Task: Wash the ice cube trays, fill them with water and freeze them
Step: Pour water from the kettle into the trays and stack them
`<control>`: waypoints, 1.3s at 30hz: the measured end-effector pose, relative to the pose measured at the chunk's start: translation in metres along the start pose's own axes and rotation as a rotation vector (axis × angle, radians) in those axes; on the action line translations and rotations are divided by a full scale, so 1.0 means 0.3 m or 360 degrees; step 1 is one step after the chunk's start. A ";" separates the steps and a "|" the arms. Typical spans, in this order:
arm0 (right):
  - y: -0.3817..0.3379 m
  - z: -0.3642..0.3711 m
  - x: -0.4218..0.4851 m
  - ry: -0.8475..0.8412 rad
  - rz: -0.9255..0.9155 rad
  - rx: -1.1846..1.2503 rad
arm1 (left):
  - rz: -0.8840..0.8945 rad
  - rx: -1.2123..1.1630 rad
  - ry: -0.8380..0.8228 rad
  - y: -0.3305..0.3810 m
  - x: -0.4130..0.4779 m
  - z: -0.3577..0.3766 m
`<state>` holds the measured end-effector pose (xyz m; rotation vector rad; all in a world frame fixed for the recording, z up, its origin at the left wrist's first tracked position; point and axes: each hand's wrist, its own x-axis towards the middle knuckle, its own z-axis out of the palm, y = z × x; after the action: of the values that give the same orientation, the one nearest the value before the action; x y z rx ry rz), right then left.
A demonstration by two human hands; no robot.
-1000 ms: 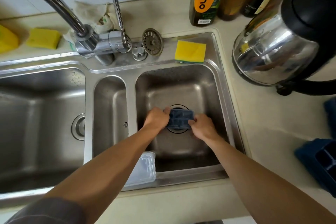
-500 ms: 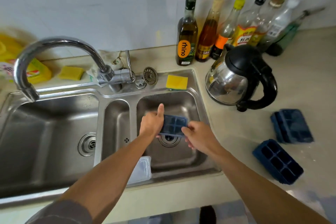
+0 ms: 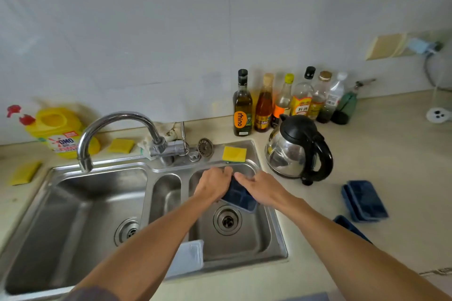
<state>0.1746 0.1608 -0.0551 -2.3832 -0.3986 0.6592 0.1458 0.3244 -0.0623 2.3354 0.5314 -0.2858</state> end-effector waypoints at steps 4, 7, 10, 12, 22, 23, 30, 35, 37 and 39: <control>0.005 -0.004 -0.007 0.0105 -0.0083 -0.0131 | 0.0048 0.0144 -0.0005 0.006 -0.004 -0.011; 0.007 0.000 -0.010 0.0152 -0.0107 -0.0142 | 0.0142 0.0171 -0.0061 0.009 -0.012 -0.011; 0.020 0.020 -0.005 0.0171 -0.0064 -0.0021 | 0.0076 -0.0120 0.0046 -0.003 -0.027 -0.016; 0.029 0.030 -0.005 0.0200 0.0060 0.0191 | -0.0082 -0.0452 0.0145 -0.014 -0.043 -0.021; -0.060 0.069 -0.020 0.0235 0.0072 0.0344 | -0.0312 -0.0965 0.0502 0.008 -0.056 0.046; -0.060 0.061 -0.015 0.0249 0.0084 0.0319 | -0.0284 -0.0917 0.0483 0.002 -0.056 0.040; -0.073 0.062 0.043 0.0481 0.0119 0.0408 | -0.0006 -0.0669 0.0259 0.014 -0.085 0.063; -0.084 0.086 0.048 0.0621 0.0067 0.0431 | 0.0029 -0.0721 0.0293 0.007 -0.085 0.061; -0.094 0.087 0.057 0.0639 0.0055 0.0440 | 0.0044 -0.0712 0.0316 0.004 -0.079 0.051; -0.105 0.085 0.068 0.0641 0.0061 0.0433 | 0.0045 -0.0701 0.0312 0.001 -0.063 0.039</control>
<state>0.1739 0.2060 -0.0596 -2.1933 -0.0824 0.2197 0.1284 0.3105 -0.0639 1.9477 0.5881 0.0723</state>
